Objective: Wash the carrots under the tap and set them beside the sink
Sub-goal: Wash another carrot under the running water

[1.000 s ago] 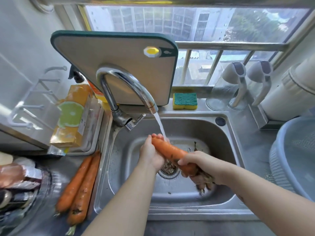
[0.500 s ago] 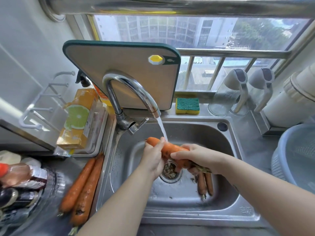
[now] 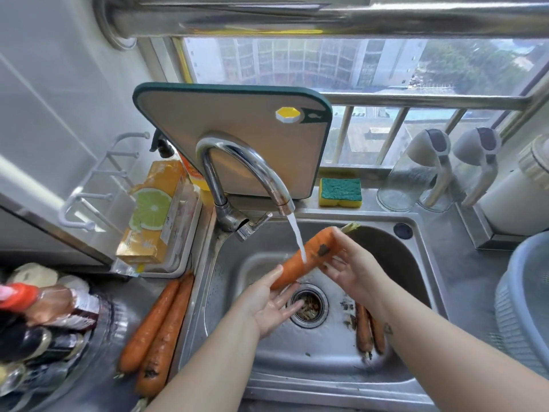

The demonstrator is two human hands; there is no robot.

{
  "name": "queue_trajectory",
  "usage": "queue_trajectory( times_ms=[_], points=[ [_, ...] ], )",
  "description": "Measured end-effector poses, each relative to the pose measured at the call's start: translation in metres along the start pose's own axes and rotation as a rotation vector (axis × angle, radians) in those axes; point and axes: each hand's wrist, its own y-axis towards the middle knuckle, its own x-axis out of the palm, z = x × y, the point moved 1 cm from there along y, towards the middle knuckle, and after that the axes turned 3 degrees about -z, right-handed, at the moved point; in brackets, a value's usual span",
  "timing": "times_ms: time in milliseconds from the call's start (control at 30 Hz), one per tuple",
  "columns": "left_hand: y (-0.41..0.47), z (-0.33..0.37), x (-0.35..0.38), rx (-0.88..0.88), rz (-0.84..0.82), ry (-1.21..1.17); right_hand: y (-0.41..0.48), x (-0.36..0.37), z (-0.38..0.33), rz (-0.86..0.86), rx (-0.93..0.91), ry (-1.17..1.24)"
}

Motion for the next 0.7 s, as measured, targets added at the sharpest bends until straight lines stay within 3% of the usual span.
queue_trajectory(
  times_ms=[100,200,300,433,533,700],
  points=[
    [-0.002,-0.003,-0.013,0.016,0.082,0.333,0.002,0.002,0.009,-0.021,-0.013,-0.071],
    [-0.001,0.001,-0.023,0.227,0.122,1.055,0.002,0.002,0.015,-0.060,-0.024,-0.196],
    [-0.004,0.004,-0.012,0.313,0.013,1.302,-0.001,0.011,0.022,-0.102,-0.010,-0.214],
    [-0.002,0.001,-0.004,0.325,-0.004,1.119,-0.001,0.025,0.027,-0.094,-0.111,-0.303],
    [-0.004,0.002,-0.007,0.461,0.082,1.193,-0.002,0.028,0.027,-0.090,-0.164,-0.393],
    [-0.008,0.006,-0.019,0.483,0.099,1.230,-0.009,0.019,0.024,-0.275,-0.054,-0.475]
  ],
)
